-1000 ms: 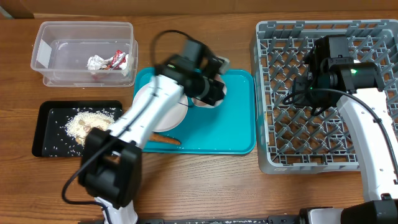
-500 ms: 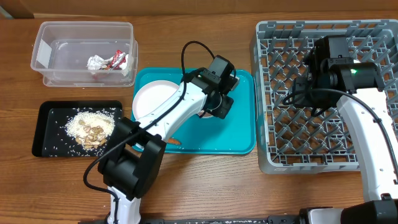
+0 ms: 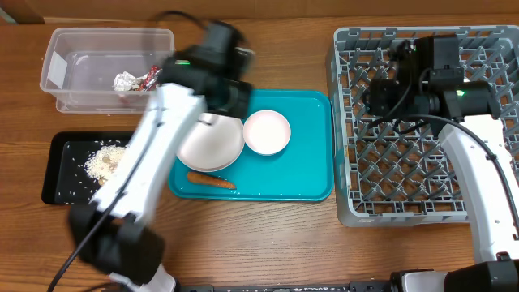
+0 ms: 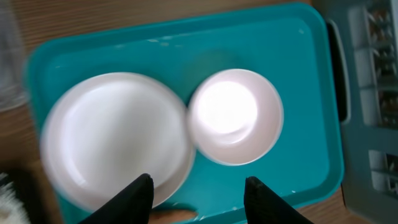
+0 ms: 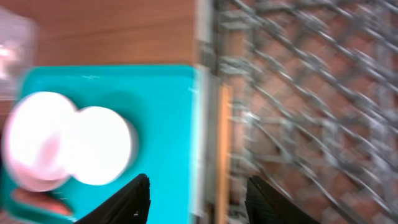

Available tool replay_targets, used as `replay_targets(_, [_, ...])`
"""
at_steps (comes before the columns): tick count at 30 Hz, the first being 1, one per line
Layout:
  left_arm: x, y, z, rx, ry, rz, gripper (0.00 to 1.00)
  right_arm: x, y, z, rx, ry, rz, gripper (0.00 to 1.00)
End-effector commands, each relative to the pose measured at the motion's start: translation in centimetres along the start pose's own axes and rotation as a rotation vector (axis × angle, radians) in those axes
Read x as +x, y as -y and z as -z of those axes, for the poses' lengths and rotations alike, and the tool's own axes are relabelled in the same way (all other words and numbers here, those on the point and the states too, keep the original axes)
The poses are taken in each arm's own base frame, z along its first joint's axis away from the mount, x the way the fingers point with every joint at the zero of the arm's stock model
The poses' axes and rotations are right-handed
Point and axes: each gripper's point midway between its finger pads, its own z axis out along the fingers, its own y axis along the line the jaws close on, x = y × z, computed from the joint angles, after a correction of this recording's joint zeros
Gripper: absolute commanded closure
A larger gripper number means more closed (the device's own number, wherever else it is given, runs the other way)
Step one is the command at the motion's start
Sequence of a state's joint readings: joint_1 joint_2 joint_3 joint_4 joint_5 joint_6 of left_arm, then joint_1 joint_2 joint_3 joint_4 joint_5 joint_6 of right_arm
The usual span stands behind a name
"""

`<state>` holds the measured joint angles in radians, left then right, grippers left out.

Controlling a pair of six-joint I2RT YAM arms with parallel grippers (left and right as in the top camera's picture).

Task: Sort waste into correct bins and load items into the dishwasher
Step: 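Grasp the pink bowl with the right gripper and lift it to the rack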

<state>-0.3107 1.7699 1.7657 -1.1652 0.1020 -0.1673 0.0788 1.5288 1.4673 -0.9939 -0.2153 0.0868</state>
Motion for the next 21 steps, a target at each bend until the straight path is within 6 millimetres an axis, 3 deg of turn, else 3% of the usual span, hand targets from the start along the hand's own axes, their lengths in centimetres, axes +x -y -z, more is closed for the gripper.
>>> replay_targets(1, [-0.5,-4.7,3.8,-0.069,0.069,0.17,0.5,-0.2,-4.6,-0.2,-0.153,0.002,0.06,0.46])
replay_targets(4, [0.5,-8.6,5.4,-0.111,0.063,0.298,0.49,0.5,-6.6,-1.7,-0.179,-0.033,0.104,0.44])
replay_targets(7, [1.5,-12.0,6.1,-0.141,0.046,0.399,0.28,2.1,-7.9,-4.1,-0.161,-0.099,0.145,0.44])
replay_targets(11, [2.6,-14.9,6.7,-0.142,0.032,0.497,0.23,4.3,-9.0,-7.6,-0.14,-0.194,0.182,0.44])
replay_targets(16, [3.3,-16.3,7.2,-0.123,0.024,0.556,0.21,7.2,-10.4,-12.4,-0.138,-0.302,0.195,0.45])
replay_targets(21, [3.3,-16.3,7.2,-0.123,0.025,0.556,0.16,9.2,-11.1,-15.5,-0.129,-0.358,0.203,0.49])
